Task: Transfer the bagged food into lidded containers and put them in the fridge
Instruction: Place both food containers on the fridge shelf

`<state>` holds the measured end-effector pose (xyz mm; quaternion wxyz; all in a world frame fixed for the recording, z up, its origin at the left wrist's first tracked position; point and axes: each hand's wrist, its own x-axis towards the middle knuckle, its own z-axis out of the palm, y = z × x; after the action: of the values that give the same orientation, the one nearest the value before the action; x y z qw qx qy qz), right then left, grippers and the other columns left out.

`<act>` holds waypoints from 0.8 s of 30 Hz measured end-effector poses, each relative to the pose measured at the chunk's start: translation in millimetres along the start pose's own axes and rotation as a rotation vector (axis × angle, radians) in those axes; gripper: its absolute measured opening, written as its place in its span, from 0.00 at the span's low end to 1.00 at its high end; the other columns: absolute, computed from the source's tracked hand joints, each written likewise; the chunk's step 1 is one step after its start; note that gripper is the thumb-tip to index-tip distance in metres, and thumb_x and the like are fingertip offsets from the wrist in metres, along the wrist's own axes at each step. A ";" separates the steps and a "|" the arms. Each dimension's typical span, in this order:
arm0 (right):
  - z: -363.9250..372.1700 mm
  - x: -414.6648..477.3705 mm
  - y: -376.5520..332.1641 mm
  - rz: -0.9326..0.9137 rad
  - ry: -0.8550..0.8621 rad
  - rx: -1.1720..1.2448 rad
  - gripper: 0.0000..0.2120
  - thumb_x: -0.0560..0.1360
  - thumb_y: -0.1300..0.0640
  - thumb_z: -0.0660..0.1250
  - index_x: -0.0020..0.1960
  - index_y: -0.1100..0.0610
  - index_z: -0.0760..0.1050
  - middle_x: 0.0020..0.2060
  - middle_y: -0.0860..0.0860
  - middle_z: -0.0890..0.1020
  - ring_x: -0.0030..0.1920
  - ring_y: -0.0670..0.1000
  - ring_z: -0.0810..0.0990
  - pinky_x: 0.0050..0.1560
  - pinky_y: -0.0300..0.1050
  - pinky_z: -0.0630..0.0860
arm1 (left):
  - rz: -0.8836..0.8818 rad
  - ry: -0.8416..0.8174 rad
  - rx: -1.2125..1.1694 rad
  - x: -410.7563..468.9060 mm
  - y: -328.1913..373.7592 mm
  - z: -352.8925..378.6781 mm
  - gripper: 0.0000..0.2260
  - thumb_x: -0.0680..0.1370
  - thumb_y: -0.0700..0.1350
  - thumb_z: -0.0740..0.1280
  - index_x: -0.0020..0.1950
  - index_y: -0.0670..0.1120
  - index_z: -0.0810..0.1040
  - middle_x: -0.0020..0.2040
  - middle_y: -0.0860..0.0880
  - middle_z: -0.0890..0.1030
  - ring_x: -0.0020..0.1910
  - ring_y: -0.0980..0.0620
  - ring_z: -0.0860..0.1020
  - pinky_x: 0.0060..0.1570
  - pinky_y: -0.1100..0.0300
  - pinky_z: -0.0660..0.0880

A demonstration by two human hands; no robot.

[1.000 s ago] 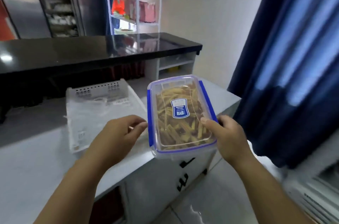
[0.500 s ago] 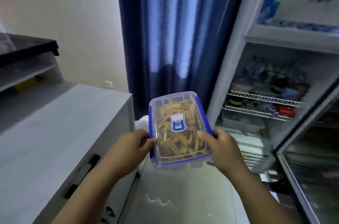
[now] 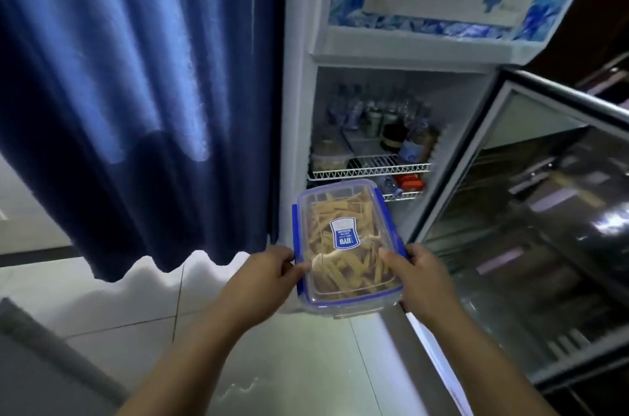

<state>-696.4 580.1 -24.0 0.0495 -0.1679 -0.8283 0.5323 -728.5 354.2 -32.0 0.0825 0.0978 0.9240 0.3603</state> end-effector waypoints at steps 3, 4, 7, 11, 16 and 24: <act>-16.4 42.4 17.4 0.075 0.017 0.046 0.06 0.74 0.52 0.67 0.45 0.54 0.77 0.40 0.55 0.84 0.42 0.57 0.84 0.47 0.63 0.79 | 0.040 -0.102 -0.026 52.2 14.8 22.6 0.12 0.78 0.54 0.61 0.50 0.48 0.78 0.45 0.49 0.82 0.44 0.53 0.80 0.49 0.53 0.79; -22.0 57.9 23.0 0.091 0.022 0.067 0.05 0.74 0.53 0.67 0.46 0.54 0.78 0.41 0.55 0.84 0.42 0.57 0.84 0.48 0.63 0.79 | 0.044 -0.123 -0.033 69.0 20.7 29.8 0.11 0.78 0.54 0.60 0.50 0.49 0.77 0.46 0.50 0.82 0.44 0.53 0.80 0.49 0.54 0.78; -38.0 110.6 35.4 0.111 0.048 0.033 0.08 0.75 0.52 0.67 0.47 0.57 0.77 0.38 0.54 0.83 0.39 0.56 0.84 0.45 0.59 0.81 | 0.062 -0.165 -0.001 121.5 38.7 50.0 0.10 0.79 0.54 0.60 0.50 0.50 0.75 0.46 0.52 0.81 0.43 0.55 0.77 0.42 0.61 0.74; -56.1 188.6 46.4 0.136 0.060 -0.022 0.13 0.74 0.49 0.68 0.47 0.60 0.77 0.39 0.55 0.83 0.39 0.55 0.82 0.41 0.50 0.77 | 0.050 -0.155 0.029 189.5 56.8 72.8 0.06 0.78 0.54 0.61 0.44 0.54 0.71 0.45 0.54 0.78 0.43 0.55 0.75 0.39 0.61 0.70; -81.4 283.1 52.2 0.145 0.044 -0.146 0.16 0.74 0.47 0.68 0.42 0.61 0.76 0.36 0.56 0.81 0.37 0.54 0.79 0.34 0.45 0.70 | 0.026 -0.183 0.041 263.4 72.1 97.8 0.12 0.76 0.54 0.64 0.58 0.55 0.76 0.54 0.56 0.79 0.52 0.55 0.77 0.54 0.55 0.75; -78.6 401.2 55.9 0.193 -0.009 -0.201 0.14 0.76 0.50 0.65 0.43 0.61 0.72 0.33 0.53 0.75 0.31 0.51 0.73 0.27 0.43 0.64 | -0.061 -0.167 0.205 344.7 71.9 108.0 0.09 0.76 0.52 0.64 0.52 0.49 0.75 0.47 0.52 0.77 0.45 0.51 0.76 0.44 0.57 0.74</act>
<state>-1039.9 801.9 -79.3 -0.0228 -0.2484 -0.8576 0.4498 -1029.1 559.0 -89.7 0.1597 0.1074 0.9484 0.2521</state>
